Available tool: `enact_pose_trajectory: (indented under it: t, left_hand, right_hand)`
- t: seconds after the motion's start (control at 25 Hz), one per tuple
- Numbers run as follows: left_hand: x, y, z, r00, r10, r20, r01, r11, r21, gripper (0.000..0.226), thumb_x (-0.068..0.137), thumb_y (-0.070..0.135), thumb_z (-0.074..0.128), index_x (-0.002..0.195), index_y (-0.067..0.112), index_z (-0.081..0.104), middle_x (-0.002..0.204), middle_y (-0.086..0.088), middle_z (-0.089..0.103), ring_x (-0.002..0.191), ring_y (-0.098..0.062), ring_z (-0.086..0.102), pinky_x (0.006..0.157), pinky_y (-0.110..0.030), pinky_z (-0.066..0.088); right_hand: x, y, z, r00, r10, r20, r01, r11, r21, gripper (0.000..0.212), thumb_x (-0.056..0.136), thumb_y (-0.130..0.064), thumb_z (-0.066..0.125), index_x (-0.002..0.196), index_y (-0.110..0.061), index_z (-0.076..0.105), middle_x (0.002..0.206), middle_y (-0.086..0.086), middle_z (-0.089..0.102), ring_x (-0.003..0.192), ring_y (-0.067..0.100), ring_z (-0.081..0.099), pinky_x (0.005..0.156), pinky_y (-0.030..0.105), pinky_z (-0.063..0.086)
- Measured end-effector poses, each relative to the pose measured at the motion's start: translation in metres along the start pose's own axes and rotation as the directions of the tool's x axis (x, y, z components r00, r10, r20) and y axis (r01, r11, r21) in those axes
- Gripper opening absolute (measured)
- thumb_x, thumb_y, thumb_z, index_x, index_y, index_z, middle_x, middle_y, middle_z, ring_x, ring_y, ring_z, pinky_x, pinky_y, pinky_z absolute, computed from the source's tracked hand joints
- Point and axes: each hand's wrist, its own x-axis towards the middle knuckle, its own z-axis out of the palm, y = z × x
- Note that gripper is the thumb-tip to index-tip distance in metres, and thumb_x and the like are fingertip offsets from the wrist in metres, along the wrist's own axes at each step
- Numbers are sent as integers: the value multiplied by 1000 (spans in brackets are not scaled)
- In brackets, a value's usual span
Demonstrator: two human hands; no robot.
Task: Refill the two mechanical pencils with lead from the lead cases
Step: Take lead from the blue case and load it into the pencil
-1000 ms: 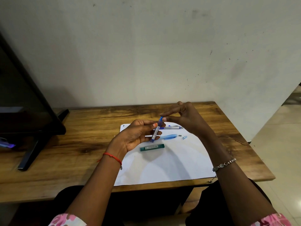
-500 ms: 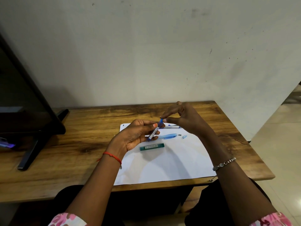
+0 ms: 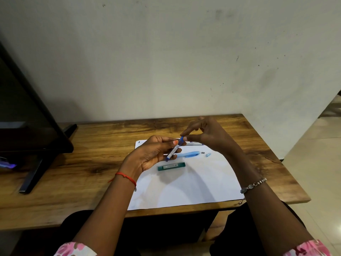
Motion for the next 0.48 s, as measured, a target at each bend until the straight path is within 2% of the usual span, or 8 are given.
enact_pose_trajectory:
  t: [0.04, 0.12, 0.24, 0.36, 0.48]
  left_hand:
    - [1, 0, -2, 1000, 1, -1, -1, 1000, -3, 15, 88, 7, 52, 91, 8, 68, 75, 3, 75, 69, -8, 68, 70, -27, 57]
    - [2, 0, -6, 999, 2, -38, -2, 1000, 21, 14, 86, 10, 56, 92, 7, 69, 79, 1, 75, 75, -13, 69, 74, -31, 57]
    - [4, -2, -10, 989, 32, -145, -26, 999, 44, 16, 84, 9, 60, 96, 1, 68, 83, 0, 73, 74, -10, 70, 67, -22, 59]
    - [5, -2, -11, 979, 62, -195, -57, 998, 31, 12, 83, 3, 60, 93, 1, 68, 83, -1, 72, 70, -8, 70, 66, -20, 58]
    - [5, -2, -11, 972, 72, -225, -65, 997, 36, 14, 81, -2, 61, 93, -1, 67, 71, 3, 74, 65, -8, 70, 64, -18, 57]
  right_hand:
    - [-1, -1, -1, 1000, 27, 1, -27, 999, 36, 14, 71, -6, 75, 81, -15, 76, 66, -15, 67, 70, -1, 57, 65, 13, 38]
    - [-3, -3, -2, 994, 91, 58, -96, 991, 97, 15, 72, 2, 71, 84, -8, 75, 56, -15, 65, 55, -3, 53, 53, 8, 34]
    - [-4, -1, 0, 959, 176, 221, -186, 982, 28, 18, 74, 4, 68, 89, -3, 75, 69, 2, 69, 57, 1, 55, 55, 9, 39]
    - [-5, 7, 4, 894, 270, 358, -252, 963, -99, 15, 71, 0, 72, 84, -5, 76, 59, -4, 67, 52, 2, 49, 49, 13, 35]
    - [-5, 11, 6, 816, 370, 443, -304, 928, -215, 17, 69, -2, 75, 86, -3, 76, 61, 1, 64, 52, 8, 43, 47, 17, 33]
